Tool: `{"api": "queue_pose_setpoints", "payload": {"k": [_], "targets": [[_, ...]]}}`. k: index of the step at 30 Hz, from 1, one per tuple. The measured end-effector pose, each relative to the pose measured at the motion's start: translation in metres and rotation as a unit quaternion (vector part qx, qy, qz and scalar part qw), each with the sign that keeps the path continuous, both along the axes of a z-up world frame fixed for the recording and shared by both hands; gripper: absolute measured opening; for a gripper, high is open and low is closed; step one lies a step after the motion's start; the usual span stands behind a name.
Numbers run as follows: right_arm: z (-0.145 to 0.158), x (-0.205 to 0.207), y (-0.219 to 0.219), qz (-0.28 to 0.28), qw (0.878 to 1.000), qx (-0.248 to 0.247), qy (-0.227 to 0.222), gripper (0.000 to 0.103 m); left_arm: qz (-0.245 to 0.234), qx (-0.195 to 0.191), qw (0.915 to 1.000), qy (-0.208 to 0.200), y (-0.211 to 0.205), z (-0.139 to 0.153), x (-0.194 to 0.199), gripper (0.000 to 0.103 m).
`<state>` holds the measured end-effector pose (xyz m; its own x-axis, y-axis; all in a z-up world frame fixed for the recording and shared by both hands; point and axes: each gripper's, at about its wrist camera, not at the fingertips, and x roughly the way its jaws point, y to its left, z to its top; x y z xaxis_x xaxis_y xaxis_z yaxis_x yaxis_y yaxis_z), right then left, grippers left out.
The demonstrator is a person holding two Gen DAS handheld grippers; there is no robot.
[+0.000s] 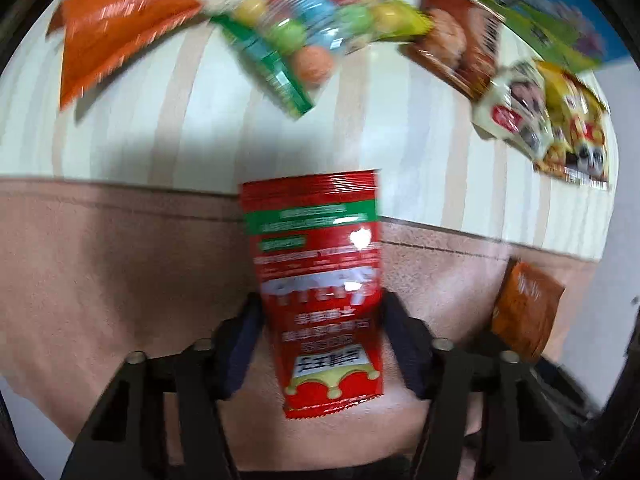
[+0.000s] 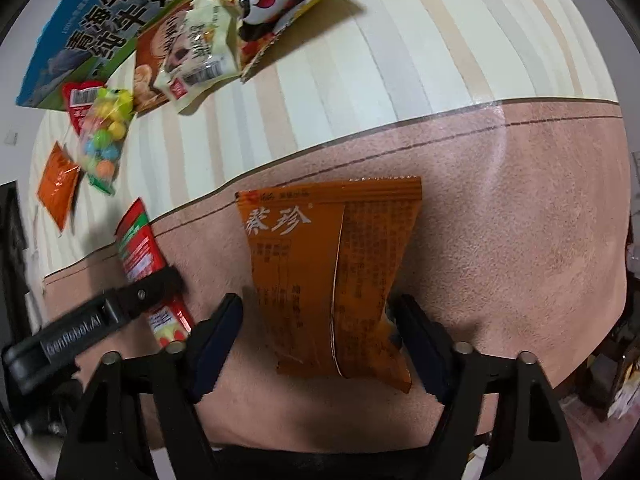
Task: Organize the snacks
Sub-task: 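Carry both packets into the box and open both tools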
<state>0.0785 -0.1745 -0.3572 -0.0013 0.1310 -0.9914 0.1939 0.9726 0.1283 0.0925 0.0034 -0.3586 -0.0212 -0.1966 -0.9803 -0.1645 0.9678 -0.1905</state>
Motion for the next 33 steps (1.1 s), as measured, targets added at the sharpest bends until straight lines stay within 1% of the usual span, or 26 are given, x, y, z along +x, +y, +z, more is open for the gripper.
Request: {"api": "queue_pose_setpoints", "payload": {"k": [3,5,8,9,11,13,14,15,16,17,18,20,22,23,24,26,27,30,33], "targets": [[-0.006,-0.002,0.01,0.011,1.0,-0.012,-0.013,0.066,-0.032,0.021,0.9992,-0.01,-0.008,0.005,-0.001,0.045],[-0.004,-0.01,0.025,0.021,0.999,-0.008,-0.024,0.056,-0.043,0.028,0.9986,-0.015,-0.01,0.013,0.0,0.044],[0.009,-0.009,0.029,0.03,0.999,0.013,-0.036,0.052,-0.056,0.032,0.9974,-0.033,-0.013,0.033,0.009,0.044],[0.015,-0.008,0.03,0.03,0.999,0.022,-0.039,0.051,-0.057,0.029,0.9973,-0.037,-0.006,0.042,0.014,0.043],[0.028,-0.001,0.031,0.03,0.997,0.044,-0.046,0.051,-0.056,0.018,0.9968,-0.054,-0.011,0.063,0.022,0.043],[0.048,0.009,0.033,0.033,0.995,0.065,-0.062,0.05,-0.055,0.007,0.9954,-0.079,-0.007,0.092,0.014,0.043],[0.058,0.014,0.034,0.034,0.994,0.076,-0.071,0.05,-0.052,-0.002,0.9943,-0.093,-0.007,0.109,0.02,0.043],[0.071,0.023,0.035,0.036,0.992,0.087,-0.081,0.05,-0.05,-0.008,0.9935,-0.102,-0.005,0.117,0.023,0.043],[0.088,0.035,0.036,0.039,0.99,0.098,-0.095,0.05,-0.047,-0.017,0.9922,-0.115,-0.005,0.132,0.03,0.043],[0.096,0.044,0.036,0.041,0.988,0.105,-0.104,0.05,-0.046,-0.023,0.9907,-0.126,-0.004,0.144,0.036,0.043],[0.114,0.057,0.037,0.045,0.985,0.114,-0.12,0.05,-0.047,-0.027,0.9886,-0.141,0.001,0.163,0.047,0.043],[0.14,0.083,0.035,0.048,0.98,0.125,-0.144,0.05,-0.046,-0.033,0.9845,-0.166,0.006,0.193,0.073,0.044],[0.163,0.117,0.03,0.053,0.976,0.133,-0.163,0.05,-0.045,-0.035,0.9822,-0.179,0.018,0.211,0.103,0.044],[0.171,0.13,0.03,0.054,0.975,0.133,-0.171,0.05,-0.044,-0.033,0.9814,-0.184,0.023,0.218,0.117,0.044],[0.183,0.152,0.03,0.059,0.974,0.126,-0.181,0.05,-0.047,-0.029,0.9806,-0.188,0.024,0.225,0.133,0.044],[0.199,0.181,0.026,0.063,0.972,0.108,-0.197,0.05,-0.046,-0.013,0.9794,-0.196,0.025,0.23,0.163,0.044],[0.208,0.202,0.023,0.066,0.973,0.093,-0.202,0.05,-0.045,-0.002,0.9791,-0.198,0.028,0.232,0.181,0.044],[0.207,0.257,0.025,0.07,0.975,0.057,-0.202,0.05,-0.042,0.017,0.9818,-0.184,0.044,0.229,0.237,0.044],[0.192,0.315,0.031,0.074,0.98,0.026,-0.182,0.05,-0.041,0.036,0.9866,-0.154,0.053,0.205,0.283,0.044]]}}
